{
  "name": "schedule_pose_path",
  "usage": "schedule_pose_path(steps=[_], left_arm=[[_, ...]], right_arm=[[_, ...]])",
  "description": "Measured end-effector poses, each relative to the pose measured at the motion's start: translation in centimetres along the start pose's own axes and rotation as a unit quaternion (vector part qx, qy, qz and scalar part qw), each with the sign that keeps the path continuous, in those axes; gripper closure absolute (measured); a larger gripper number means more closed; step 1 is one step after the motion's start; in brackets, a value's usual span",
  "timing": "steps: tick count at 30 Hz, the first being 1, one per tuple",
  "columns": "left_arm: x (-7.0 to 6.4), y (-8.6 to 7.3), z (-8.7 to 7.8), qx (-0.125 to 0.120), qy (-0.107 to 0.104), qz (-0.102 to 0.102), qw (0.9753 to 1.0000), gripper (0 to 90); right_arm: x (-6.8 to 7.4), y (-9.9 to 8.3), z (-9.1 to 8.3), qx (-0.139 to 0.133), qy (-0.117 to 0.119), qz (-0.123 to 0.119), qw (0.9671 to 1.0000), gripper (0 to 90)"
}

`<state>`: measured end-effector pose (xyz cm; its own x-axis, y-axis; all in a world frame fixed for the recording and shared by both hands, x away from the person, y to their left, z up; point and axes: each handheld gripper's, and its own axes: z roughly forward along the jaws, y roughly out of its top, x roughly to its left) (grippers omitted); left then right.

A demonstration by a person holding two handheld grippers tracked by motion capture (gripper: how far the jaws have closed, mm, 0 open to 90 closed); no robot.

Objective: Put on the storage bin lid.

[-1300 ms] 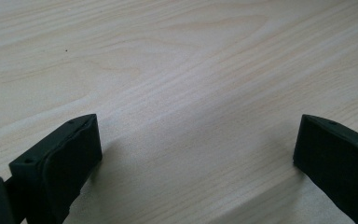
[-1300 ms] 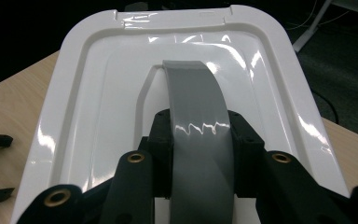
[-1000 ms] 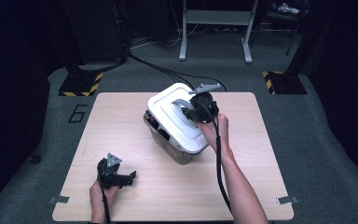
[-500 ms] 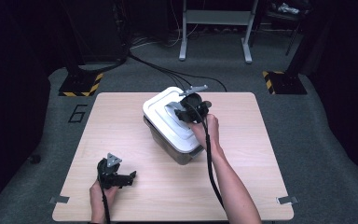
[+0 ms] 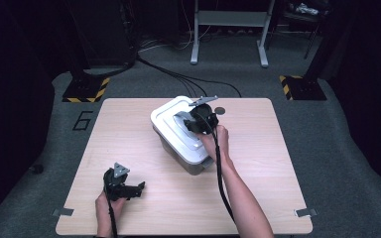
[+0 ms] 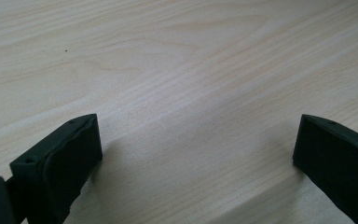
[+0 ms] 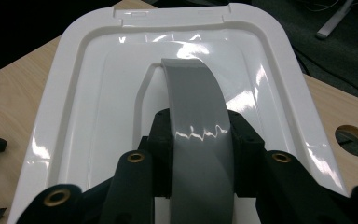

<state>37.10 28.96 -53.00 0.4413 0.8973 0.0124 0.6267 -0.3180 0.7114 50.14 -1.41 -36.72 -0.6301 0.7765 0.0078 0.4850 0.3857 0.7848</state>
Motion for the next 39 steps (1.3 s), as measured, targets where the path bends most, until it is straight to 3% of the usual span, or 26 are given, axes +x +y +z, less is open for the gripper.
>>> schedule_pose_path(steps=[5,7,14,15,26,27,39], left_arm=[[0.0,0.0,0.0,0.0,0.0,0.0,1.0,1.0],[0.0,0.0,0.0,0.0,0.0,0.0,1.0,1.0],[0.0,0.0,0.0,0.0,0.0,0.0,1.0,1.0],[0.0,0.0,0.0,0.0,0.0,0.0,1.0,1.0],[0.0,0.0,-0.1,0.004,-0.001,0.0,1.0,1.0],[0.0,0.0,-0.1,0.004,-0.001,0.001,1.0,1.0],[0.0,0.0,0.0,0.004,-0.005,-0.002,1.0,1.3]], right_arm=[[0.1,-0.7,-0.1,-0.004,0.0,0.009,1.0,66.7],[0.1,-0.6,0.0,-0.004,-0.002,-0.001,1.0,66.7],[-0.1,-0.5,0.0,-0.002,0.001,-0.002,1.0,65.1],[0.0,-0.5,0.1,-0.002,0.005,0.006,1.0,58.7],[-0.4,-0.3,-1.4,-0.013,0.004,0.008,0.9999,32.8],[-0.6,-0.3,-1.9,-0.014,0.001,0.008,0.9999,26.3],[-2.6,-1.7,-5.7,-0.018,-0.011,0.01,0.9997,6.7]])
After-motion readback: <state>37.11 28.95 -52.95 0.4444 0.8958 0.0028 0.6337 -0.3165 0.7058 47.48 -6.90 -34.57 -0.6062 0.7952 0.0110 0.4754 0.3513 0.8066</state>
